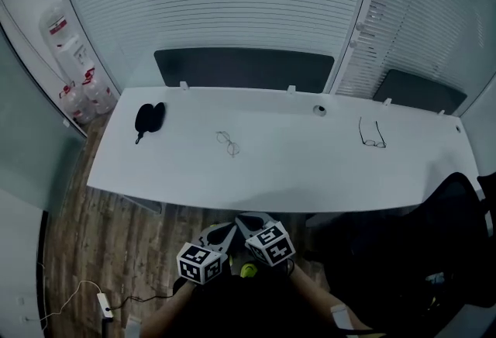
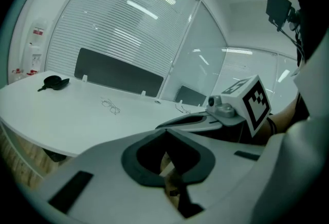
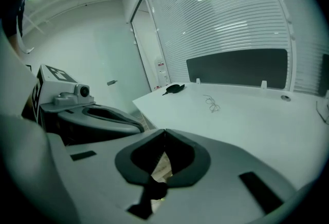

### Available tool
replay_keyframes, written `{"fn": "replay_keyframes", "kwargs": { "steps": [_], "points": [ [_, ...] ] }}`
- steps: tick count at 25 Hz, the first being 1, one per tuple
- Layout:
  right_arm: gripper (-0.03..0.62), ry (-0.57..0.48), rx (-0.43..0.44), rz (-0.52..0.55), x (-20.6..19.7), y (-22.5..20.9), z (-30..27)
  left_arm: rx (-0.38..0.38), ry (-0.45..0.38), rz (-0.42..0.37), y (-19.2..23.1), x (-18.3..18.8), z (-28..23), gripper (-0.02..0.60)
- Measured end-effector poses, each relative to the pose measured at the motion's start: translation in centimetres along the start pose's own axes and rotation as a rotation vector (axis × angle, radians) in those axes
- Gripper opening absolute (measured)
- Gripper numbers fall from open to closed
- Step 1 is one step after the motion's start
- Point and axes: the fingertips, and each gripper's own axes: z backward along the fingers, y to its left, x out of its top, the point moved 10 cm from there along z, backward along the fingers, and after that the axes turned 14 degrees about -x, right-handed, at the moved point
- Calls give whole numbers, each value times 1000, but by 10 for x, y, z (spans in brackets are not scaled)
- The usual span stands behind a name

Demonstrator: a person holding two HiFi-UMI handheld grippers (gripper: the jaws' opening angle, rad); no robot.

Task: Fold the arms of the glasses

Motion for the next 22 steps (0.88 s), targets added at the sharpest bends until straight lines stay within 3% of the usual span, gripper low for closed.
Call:
{"fn": "replay_keyframes", "kwargs": {
  "steps": [16, 22],
  "points": [
    [15, -78, -18, 49, 1, 12, 20, 9, -32, -95, -15, 1, 10, 11],
    [15, -74, -19, 50, -1, 14, 21, 21, -50, -79, -15, 1, 15, 11]
  ]
}}
